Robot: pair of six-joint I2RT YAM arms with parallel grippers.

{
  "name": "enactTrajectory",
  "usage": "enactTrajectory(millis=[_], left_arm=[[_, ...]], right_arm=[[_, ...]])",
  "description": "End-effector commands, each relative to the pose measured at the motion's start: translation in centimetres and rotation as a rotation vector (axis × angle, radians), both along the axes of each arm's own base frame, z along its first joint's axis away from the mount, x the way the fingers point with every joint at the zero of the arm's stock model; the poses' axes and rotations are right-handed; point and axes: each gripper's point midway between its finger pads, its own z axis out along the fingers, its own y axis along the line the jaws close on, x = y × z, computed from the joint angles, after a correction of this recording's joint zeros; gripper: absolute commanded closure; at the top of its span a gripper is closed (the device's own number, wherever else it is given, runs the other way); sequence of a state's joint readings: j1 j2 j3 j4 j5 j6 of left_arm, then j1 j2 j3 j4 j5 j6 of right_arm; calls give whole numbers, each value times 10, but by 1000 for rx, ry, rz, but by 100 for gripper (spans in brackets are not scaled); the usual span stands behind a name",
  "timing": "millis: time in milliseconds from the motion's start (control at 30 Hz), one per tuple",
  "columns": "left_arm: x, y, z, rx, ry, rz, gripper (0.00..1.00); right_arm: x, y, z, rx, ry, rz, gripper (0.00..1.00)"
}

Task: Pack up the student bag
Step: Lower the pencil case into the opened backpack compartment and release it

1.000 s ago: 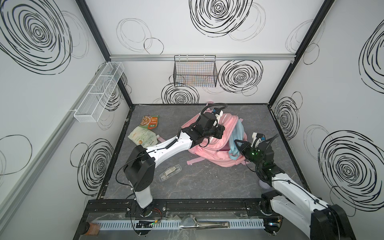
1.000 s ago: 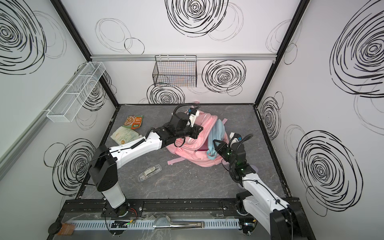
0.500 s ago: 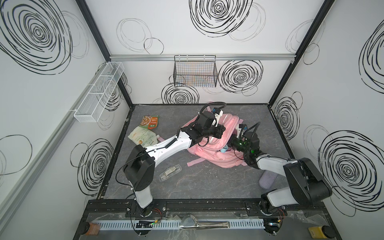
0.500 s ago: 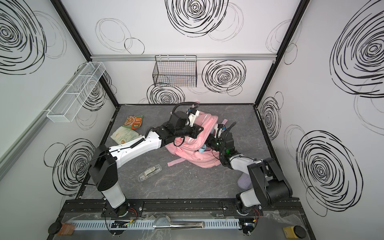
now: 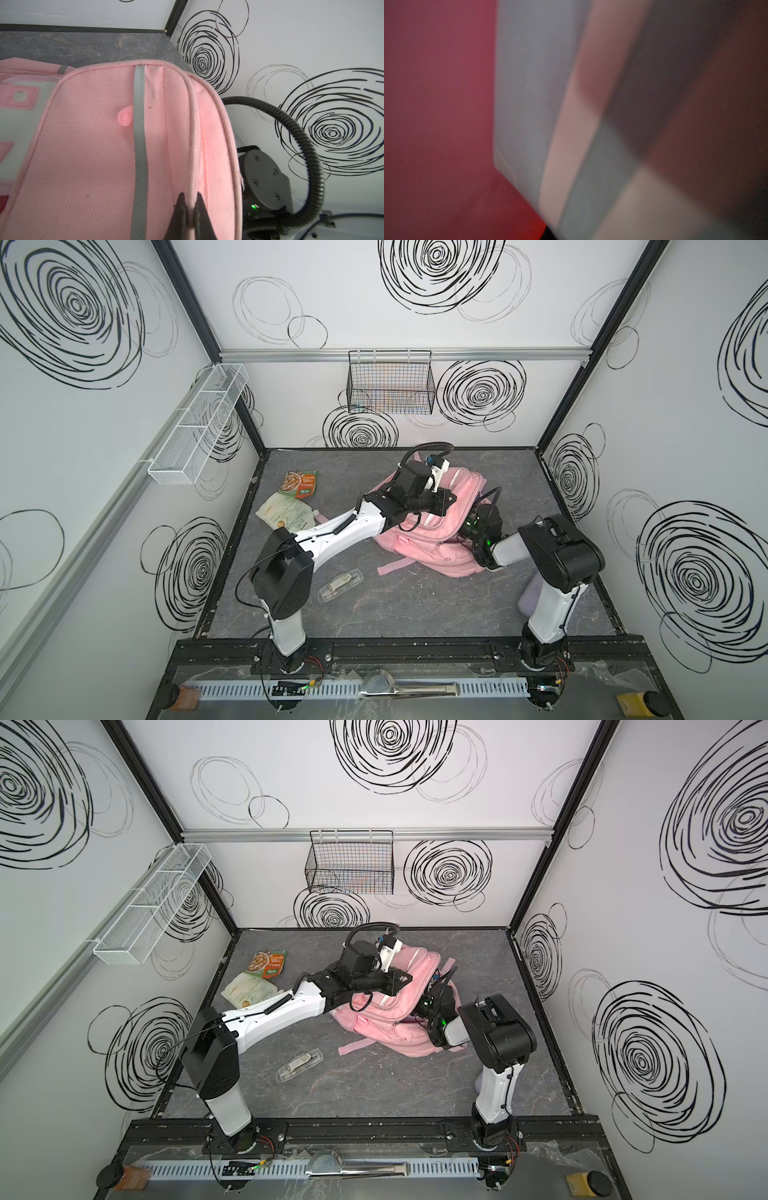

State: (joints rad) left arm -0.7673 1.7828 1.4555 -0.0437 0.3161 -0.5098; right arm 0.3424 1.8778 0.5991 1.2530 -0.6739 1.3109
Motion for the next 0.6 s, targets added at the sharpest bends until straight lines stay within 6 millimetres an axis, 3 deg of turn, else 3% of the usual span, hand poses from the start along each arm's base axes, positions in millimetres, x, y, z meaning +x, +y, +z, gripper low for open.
enactTrajectory(millis=[0, 133, 300, 367, 433, 567], left_arm=[[-17, -26, 109, -267, -210, -134, 100], [-12, -24, 106, -262, -208, -126, 100], [-8, -21, 104, -259, -208, -124, 100], [-3, -15, 102, -248, -211, -106, 100], [3, -7, 98, -239, -212, -78, 100], [16, 12, 94, -245, -210, -26, 100]], right_arm=[[6, 19, 39, 104, -112, 52, 90], [-3, 32, 45, 143, -123, 114, 90], [5, 30, 16, 65, -39, 118, 78], [7, 20, 1, 15, 26, 87, 70], [8, 6, -6, -94, 44, 31, 57], [5, -27, -4, -376, 27, -124, 0]])
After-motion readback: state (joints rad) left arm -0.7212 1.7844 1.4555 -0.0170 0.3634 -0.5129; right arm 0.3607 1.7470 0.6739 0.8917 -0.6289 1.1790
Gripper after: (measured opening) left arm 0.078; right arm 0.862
